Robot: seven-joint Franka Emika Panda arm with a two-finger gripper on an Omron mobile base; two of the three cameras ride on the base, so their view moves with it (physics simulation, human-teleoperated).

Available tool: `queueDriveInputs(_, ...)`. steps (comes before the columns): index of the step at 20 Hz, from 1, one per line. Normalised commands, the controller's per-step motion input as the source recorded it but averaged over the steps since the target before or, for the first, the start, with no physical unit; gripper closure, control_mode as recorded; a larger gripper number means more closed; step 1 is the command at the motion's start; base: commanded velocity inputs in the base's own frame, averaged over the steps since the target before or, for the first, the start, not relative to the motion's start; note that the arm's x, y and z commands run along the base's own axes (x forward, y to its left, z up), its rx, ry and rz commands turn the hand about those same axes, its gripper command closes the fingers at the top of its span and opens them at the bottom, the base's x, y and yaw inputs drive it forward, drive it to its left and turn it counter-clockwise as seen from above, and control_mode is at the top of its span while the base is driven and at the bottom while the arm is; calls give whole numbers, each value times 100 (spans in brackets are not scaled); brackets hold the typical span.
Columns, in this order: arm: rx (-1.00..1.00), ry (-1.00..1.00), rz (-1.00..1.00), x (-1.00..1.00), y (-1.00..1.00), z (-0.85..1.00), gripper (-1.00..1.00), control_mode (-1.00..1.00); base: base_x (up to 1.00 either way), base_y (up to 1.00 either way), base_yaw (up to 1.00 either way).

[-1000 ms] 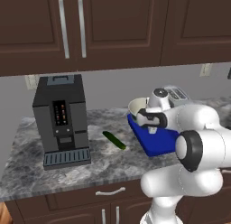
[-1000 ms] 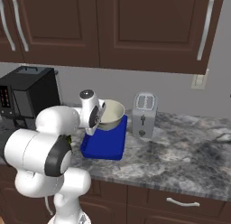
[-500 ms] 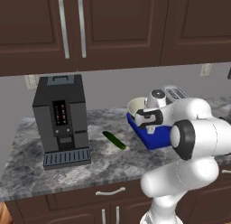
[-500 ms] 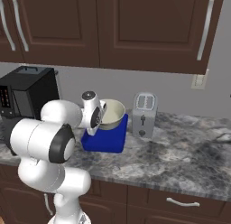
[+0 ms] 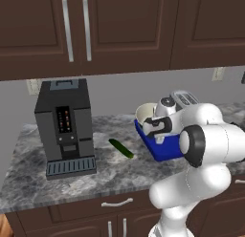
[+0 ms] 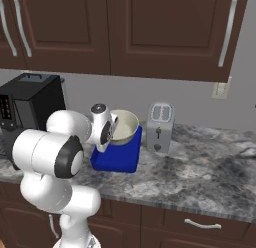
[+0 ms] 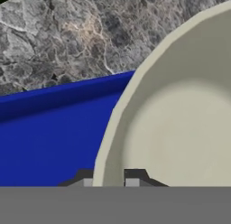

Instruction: Place the two vegetables and bowl onto the tray for setting up a vegetable dip station.

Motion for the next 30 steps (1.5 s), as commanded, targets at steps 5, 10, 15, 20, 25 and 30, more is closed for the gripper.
queueDriveInputs(5,2,1,0,-3,0,-11,-100,-100,0,0,0)
queueDriveInputs(10,2,0,-1,-5,3,-3,-100,-100,0,0,0)
queueDriveInputs(15,2,0,-4,-7,4,0,-100,-100,0,0,0)
queueDriveInputs(20,3,0,-5,-11,2,0,-100,-100,0,0,0)
queueDriveInputs(25,2,0,-6,-7,0,0,-100,-100,0,0,0)
queueDriveInputs(30,0,0,-7,-4,1,9,-100,-100,0,0,0)
